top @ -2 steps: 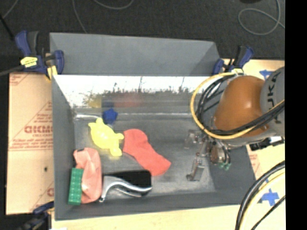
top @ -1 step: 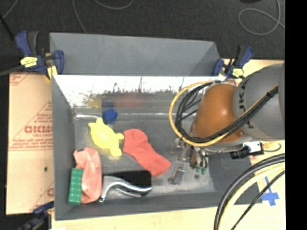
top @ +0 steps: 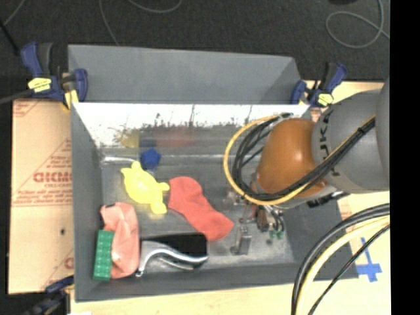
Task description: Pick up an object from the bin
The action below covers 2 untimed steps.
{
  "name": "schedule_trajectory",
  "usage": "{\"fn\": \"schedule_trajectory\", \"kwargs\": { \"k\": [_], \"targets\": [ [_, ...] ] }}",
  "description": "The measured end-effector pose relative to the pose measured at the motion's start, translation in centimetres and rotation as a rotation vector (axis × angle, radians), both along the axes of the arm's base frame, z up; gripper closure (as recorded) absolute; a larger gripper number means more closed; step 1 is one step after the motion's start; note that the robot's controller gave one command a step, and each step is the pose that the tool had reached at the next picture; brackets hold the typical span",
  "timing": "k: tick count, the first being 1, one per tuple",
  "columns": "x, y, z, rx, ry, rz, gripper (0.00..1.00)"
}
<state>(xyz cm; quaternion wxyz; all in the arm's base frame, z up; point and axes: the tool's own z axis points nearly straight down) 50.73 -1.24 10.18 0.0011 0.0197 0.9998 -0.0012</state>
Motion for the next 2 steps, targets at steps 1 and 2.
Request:
{"fn": "schedule_trajectory", "kwargs": {
  "k": [1, 2],
  "targets": [
    [2.1, 3.8, -1.9, 0.001, -0.003, -0.018, 0.0],
    [4.9, 4.0, -1.2, 0.0, -0.003, -0.183, 1.0]
  ]
}}
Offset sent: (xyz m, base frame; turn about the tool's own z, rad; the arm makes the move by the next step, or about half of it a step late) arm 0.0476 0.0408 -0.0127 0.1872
